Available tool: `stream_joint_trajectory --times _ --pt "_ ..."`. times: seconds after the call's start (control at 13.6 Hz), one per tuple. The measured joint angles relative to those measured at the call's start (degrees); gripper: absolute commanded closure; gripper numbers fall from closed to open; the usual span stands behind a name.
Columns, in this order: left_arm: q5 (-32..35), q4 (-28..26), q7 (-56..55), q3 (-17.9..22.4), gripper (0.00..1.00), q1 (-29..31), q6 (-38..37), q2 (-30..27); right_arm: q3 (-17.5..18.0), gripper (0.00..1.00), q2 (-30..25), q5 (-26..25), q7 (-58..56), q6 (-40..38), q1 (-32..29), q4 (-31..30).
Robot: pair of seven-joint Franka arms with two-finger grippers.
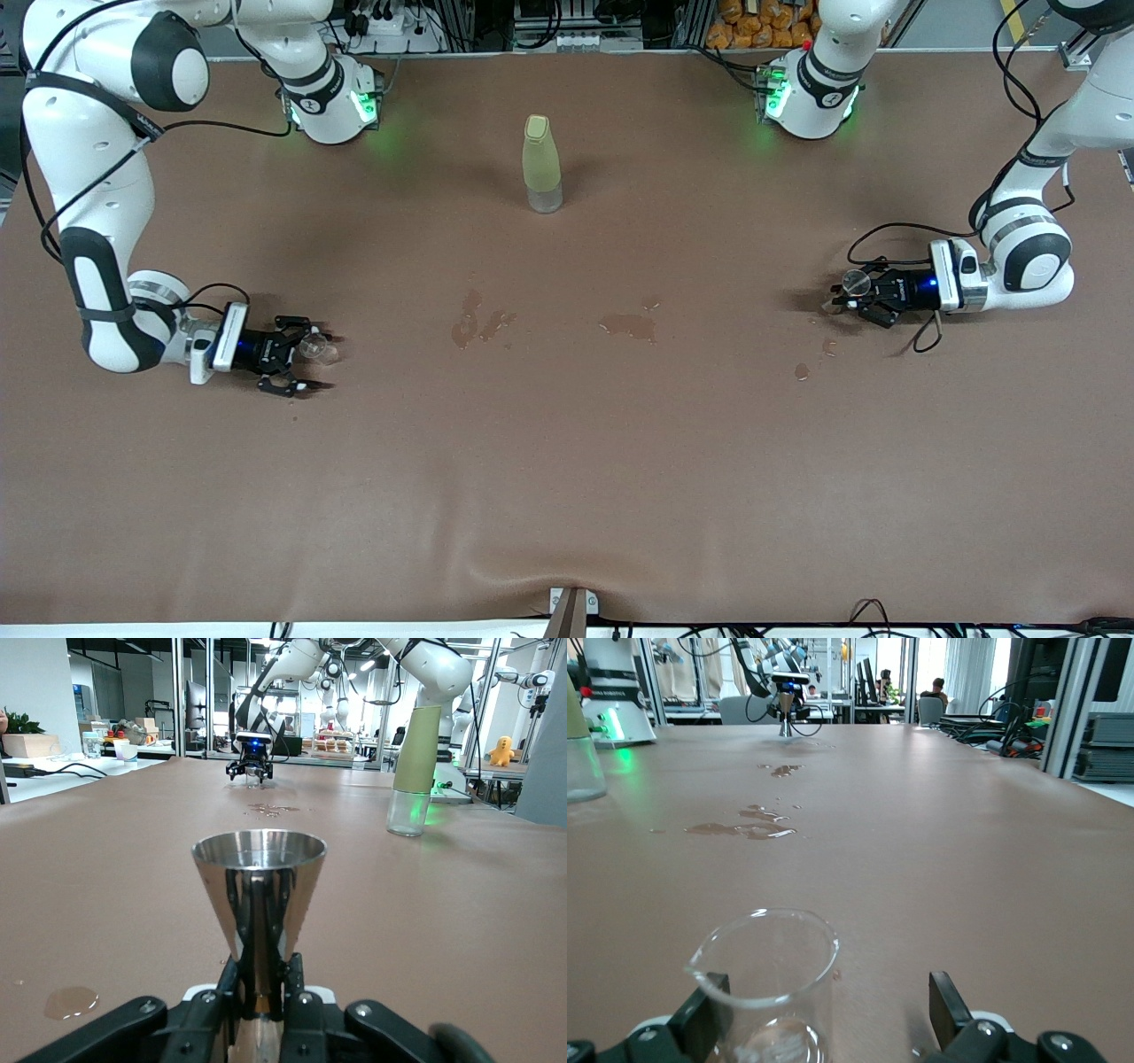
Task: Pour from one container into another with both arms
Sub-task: 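Open the right gripper, releasing the beaker, and pull it back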
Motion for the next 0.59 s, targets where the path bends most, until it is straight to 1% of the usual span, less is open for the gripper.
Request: stream_joint_trajectory --times 0.07,0.22,0.29,0.51,0.59 --pt "0.00 0.13 0.01 0.03 0.92 0.02 0.00 0.15 -0.78 0.00 -0.40 -0.10 0.95 -0.01 0.04 0.32" --pt "0.00 0.43 0.02 0.05 0.90 0.08 0.00 0.45 -3.02 0.00 -1.68 -1.88 4.64 -0.14 0.35 0.60" --pt "0.00 0.57 0.02 0.06 0.86 0.10 0.00 0.62 -4.05 0.00 -2.74 -3.79 8.59 -0.20 0.49 0.73" --pt "0.01 1.20 0.04 0.07 0.85 0.16 0.00 1.28 -7.03 0.00 -8.99 -12.61 27.46 -0.28 1.22 1.17" --pt "0.01 1.39 0.05 0.07 0.80 0.18 0.00 1.45 -7.62 0.00 -11.93 -16.07 34.62 -0.28 1.43 1.26"
